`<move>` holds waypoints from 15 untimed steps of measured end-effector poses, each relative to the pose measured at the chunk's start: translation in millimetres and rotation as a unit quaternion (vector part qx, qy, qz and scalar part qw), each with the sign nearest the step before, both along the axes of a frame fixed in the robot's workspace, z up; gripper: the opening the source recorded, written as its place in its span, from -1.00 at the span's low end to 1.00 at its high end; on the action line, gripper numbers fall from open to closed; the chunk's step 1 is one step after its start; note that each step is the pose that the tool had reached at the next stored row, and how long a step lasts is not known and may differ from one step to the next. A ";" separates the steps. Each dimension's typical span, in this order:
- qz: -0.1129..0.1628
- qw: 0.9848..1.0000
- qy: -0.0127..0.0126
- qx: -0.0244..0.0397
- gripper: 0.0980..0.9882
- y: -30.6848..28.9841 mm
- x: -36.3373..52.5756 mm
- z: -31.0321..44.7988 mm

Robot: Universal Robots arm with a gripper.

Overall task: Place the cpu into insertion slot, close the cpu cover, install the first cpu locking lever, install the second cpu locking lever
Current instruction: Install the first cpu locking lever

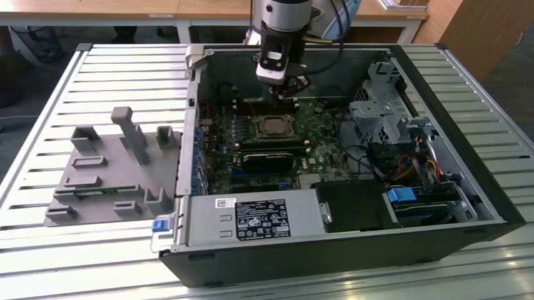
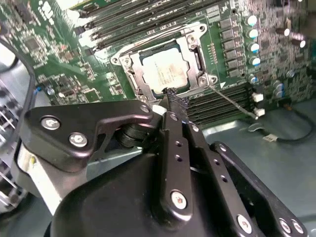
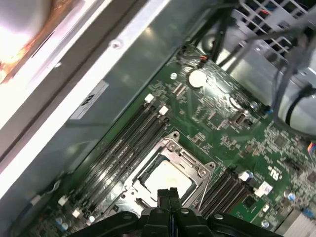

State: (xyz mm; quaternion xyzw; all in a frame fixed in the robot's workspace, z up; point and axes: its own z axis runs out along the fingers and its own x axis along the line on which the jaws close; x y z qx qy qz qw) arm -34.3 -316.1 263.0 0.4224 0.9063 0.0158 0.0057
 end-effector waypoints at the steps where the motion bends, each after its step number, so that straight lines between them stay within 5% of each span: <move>1: 0.009 1.000 0.000 0.000 -0.98 0.0 0.0 0.0; 8: 0.073 0.997 0.000 0.000 -0.98 0.0 0.0 0.0; 15: 0.136 0.991 0.000 0.000 -0.98 0.0 0.0 -0.2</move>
